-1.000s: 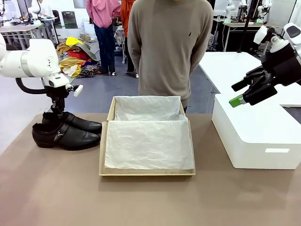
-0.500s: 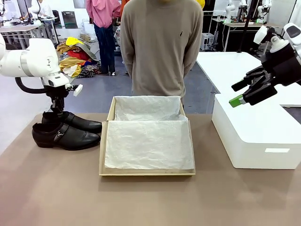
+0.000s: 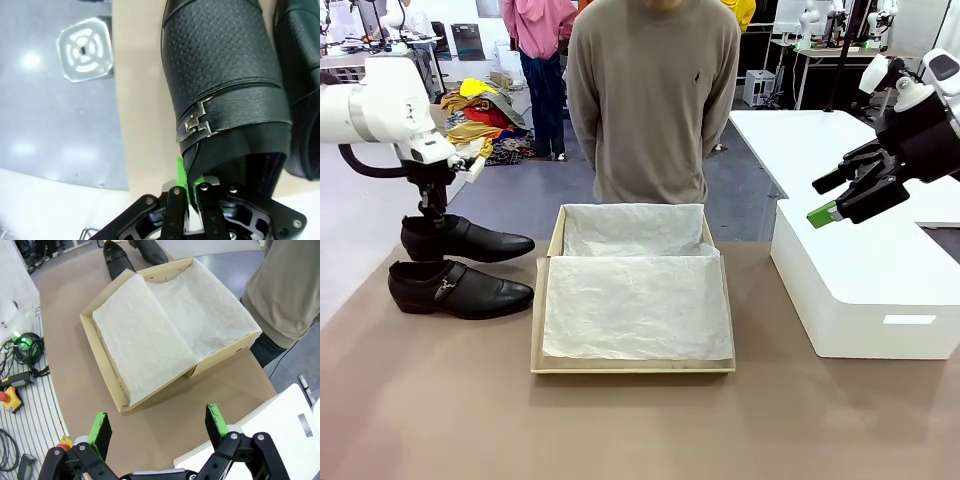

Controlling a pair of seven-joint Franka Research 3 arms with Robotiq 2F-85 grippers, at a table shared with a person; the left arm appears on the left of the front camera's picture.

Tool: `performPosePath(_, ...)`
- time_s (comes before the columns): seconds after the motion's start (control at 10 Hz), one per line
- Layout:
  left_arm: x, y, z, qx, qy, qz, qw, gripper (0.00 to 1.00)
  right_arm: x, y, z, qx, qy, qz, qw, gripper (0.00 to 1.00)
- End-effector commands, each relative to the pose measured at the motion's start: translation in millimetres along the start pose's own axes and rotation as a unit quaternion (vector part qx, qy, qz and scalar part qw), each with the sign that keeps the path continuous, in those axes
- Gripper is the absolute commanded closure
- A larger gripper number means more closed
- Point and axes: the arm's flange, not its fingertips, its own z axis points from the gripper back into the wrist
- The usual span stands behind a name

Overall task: Pack the shoes into the box.
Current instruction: Place one shoe of the Shoes into the Shoes Box.

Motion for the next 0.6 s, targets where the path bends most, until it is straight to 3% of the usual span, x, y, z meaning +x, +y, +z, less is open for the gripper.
performPosePath(0.0,-3.3,22.1,25.0,0.005,0.010,-0.005,1.000,1.00,1.1,-1.4,-0.9,0.006,-0.013,0.002,1.000,0.00)
performPosePath(0.5,11.3,17.4,113.1,0.015,0.019,0.043,0.999,1.00,1.1,-1.4,-0.9,0.006,-0.013,0.002,1.000,0.00)
